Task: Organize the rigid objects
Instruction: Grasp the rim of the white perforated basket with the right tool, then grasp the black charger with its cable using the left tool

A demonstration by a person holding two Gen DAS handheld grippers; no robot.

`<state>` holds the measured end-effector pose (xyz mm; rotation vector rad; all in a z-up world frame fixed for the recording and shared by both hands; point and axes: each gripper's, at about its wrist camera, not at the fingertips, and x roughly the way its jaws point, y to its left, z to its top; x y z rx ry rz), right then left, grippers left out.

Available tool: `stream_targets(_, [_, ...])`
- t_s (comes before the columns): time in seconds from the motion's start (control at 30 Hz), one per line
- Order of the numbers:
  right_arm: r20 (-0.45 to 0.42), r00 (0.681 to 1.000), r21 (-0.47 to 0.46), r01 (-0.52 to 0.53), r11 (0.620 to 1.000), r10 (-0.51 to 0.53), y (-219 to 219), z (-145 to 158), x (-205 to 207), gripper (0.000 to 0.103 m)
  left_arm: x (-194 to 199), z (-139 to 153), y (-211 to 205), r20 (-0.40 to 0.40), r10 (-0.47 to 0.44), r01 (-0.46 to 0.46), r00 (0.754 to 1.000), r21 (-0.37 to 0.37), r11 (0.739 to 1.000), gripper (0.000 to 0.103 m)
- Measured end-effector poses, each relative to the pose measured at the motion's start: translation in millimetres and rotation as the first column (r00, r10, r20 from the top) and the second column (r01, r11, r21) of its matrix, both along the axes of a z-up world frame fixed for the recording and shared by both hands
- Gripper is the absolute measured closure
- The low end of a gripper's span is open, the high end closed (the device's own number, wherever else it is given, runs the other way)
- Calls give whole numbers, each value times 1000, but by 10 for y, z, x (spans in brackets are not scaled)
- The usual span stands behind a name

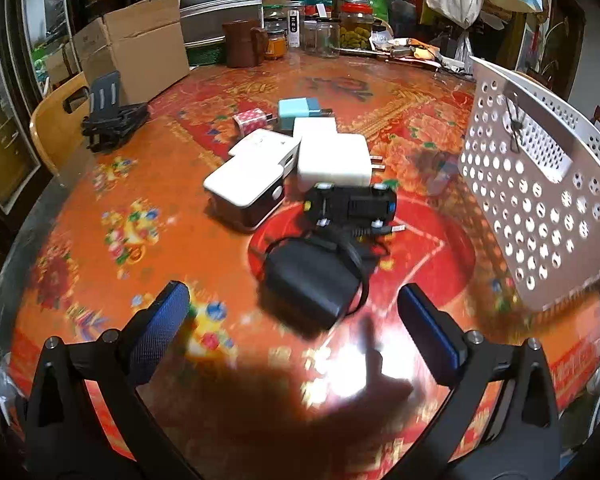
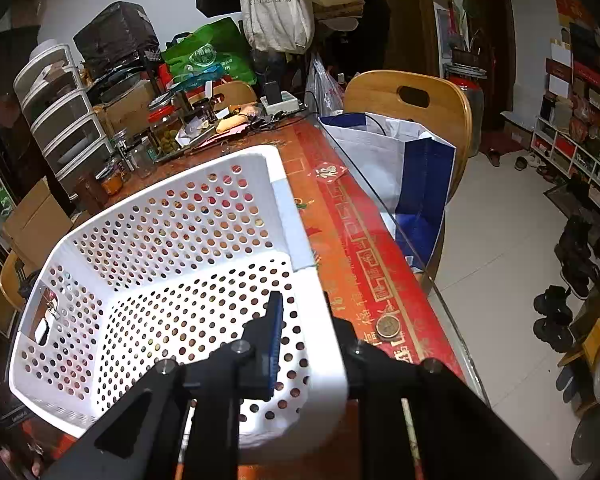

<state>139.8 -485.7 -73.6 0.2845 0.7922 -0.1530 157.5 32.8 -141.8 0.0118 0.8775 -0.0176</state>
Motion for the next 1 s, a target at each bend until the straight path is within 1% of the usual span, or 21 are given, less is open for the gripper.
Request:
stream_targets(0.1, [3, 1000, -5, -1, 1000, 1, 14, -12, -3, 89, 139, -83, -80, -17, -13, 13, 1000, 14, 1000, 0])
stream_targets(0.23, [7, 1000, 1, -2, 1000, 2, -8, -19, -11, 89, 273, -185, -125, -49, -18, 18, 999, 0, 1000, 1])
stream_targets(0.27, [4, 1000, 0, -4, 1000, 4, -12, -18, -8, 89, 288, -181, -120, -48, -19, 19, 999, -10, 1000, 1])
stream_targets(0.33, [-3, 1000, -17, -7, 1000, 7, 8, -12, -2, 90, 300, -167, -114, -34, 4, -4, 999, 13, 1000, 1])
stream_targets(0.37, [-4, 1000, -24, -8, 1000, 8, 7, -9, -5, 90, 301, -168, -104, -33, 11, -10, 999, 17, 1000, 3])
stream_targets(0.43, [-5, 1000, -30, -12, 999, 12, 16, -10, 2, 90, 319, -195, -112, -45, 17, -16, 999, 28, 999, 14])
stream_targets(0.47, [-5, 1000, -26, -16, 1000, 15, 14, -13, 5, 90, 318, -210, -112, -55, 16, -14, 998, 29, 999, 23])
stream_targets(0.5, [-6, 1000, -23, -19, 1000, 18, 11, -17, 9, 90, 309, -202, -106, -48, 12, -11, 999, 16, 1000, 32])
stream_targets(0.53, [-6, 1000, -23, -20, 1000, 20, 10, -18, 10, 90, 311, -192, -117, -44, 15, -14, 999, 22, 1000, 36])
stream_targets(0.57, [-5, 1000, -22, -23, 999, 22, 10, -17, 11, 90, 306, -187, -135, -40, 17, -15, 999, 41, 999, 37])
stream_targets(0.63, [-3, 1000, -19, -29, 999, 29, 6, -16, 6, 90, 264, -186, -156, -31, 14, -12, 999, 55, 998, 37])
stream_targets(0.7, [-1, 1000, -16, -32, 999, 32, 8, -21, -6, 90, 205, -170, -150, -19, 11, -10, 1000, 47, 999, 37])
stream_targets(0.83, [1, 999, -7, -35, 999, 35, 3, -18, -14, 90, 55, -49, -129, 42, 21, -24, 999, 78, 997, 37])
stream_targets(0.93, [3, 999, -6, -38, 999, 38, 5, -13, -19, 90, -39, 156, -119, 72, 23, -29, 997, 78, 997, 37])
stream_targets(1.0, [3, 999, -4, -41, 999, 41, -2, -14, -15, 90, -78, 347, -155, 104, 17, -28, 994, 100, 995, 37])
